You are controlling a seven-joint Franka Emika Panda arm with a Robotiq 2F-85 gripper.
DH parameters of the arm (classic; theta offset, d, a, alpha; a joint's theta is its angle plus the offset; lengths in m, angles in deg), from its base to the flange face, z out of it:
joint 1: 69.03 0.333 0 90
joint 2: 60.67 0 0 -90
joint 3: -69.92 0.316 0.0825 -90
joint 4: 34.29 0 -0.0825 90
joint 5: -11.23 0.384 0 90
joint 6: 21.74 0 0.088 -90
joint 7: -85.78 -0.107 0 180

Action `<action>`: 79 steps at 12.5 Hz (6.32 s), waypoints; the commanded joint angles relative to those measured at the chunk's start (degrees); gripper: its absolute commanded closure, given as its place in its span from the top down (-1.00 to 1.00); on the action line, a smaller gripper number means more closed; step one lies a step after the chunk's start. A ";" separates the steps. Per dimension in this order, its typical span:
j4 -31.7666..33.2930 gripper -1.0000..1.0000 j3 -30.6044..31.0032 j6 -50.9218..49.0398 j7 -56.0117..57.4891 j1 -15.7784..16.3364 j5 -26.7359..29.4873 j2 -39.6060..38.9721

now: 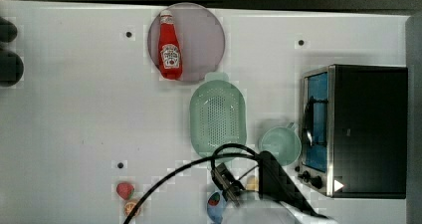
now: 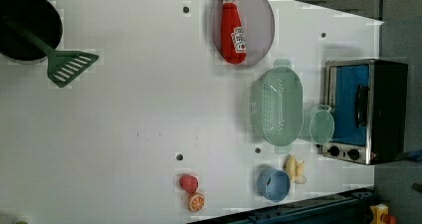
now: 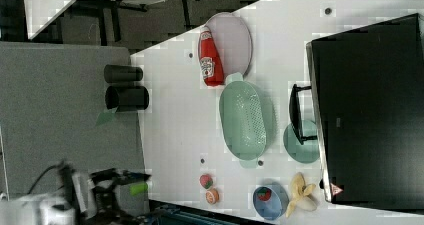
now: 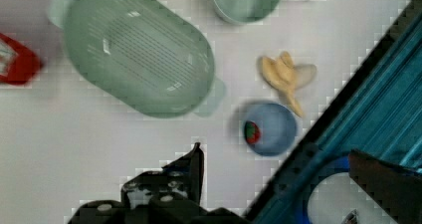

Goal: Drag strainer right to left.

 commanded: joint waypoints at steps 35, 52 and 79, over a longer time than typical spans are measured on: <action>13.98 1.00 12.21 70.16 -50.38 3.86 2.45 -54.63; 0.68 1.00 15.65 64.28 -67.95 17.78 3.65 -62.33; -15.36 1.00 9.28 29.24 -44.10 24.29 3.63 -46.58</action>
